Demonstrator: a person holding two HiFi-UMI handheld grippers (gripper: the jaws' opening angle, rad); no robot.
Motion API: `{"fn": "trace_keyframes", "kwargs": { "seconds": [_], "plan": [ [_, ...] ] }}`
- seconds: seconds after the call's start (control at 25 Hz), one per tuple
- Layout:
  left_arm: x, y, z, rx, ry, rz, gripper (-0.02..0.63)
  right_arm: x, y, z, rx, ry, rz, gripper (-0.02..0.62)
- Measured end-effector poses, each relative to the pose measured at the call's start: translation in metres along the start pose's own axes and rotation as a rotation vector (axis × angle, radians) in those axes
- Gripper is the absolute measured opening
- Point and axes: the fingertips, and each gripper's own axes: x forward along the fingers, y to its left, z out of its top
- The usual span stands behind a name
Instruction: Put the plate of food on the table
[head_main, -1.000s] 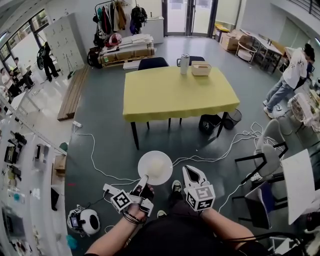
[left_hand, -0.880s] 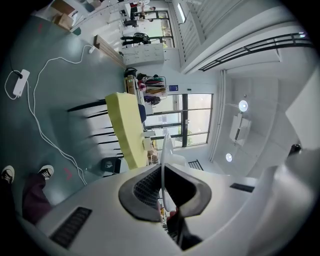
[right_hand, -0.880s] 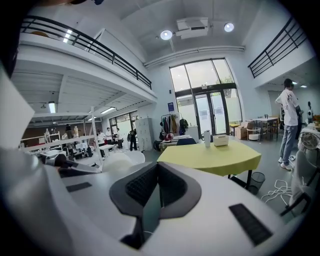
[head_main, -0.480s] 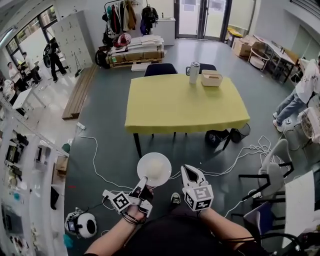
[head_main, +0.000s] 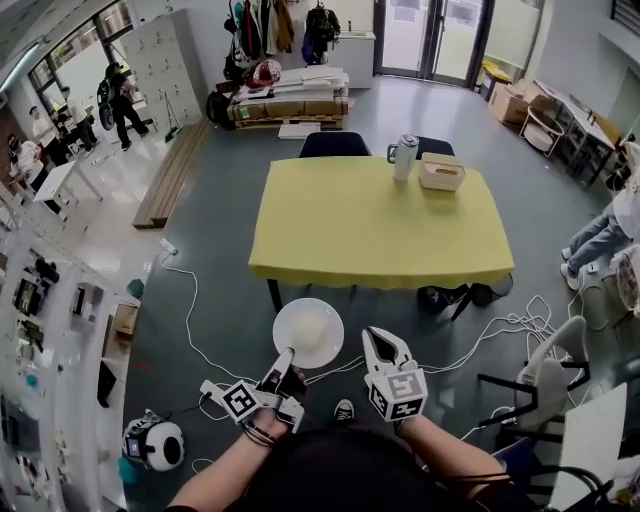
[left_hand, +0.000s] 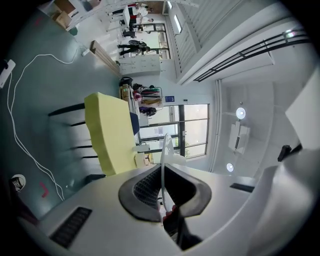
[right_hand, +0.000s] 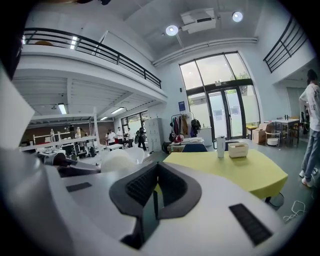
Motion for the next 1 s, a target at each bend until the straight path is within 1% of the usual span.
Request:
{"fn": "trace_keyframes", "kwargs": {
  "seconds": [0.16,0.44,0.76,1.0],
  "plan": [
    [0.025,0.001,0.013,-0.006,-0.022,-0.001,0.017,0.025,-0.018,0.005,0.007,0.008,0.007,0.011],
    [0.067,0.013,0.039,-0.014,-0.013,0.018,0.017,0.07,-0.037,0.011,0.013,0.032,0.014,0.011],
    [0.131,0.026,0.098,-0.009,0.04,0.013,0.017,0.143,-0.058,0.037,0.005,0.033,-0.031,0.012],
    [0.178,0.035,0.142,-0.011,0.106,0.002,0.017,0.197,-0.065,0.061,0.005,0.018,-0.084,0.012]
  ]
}}
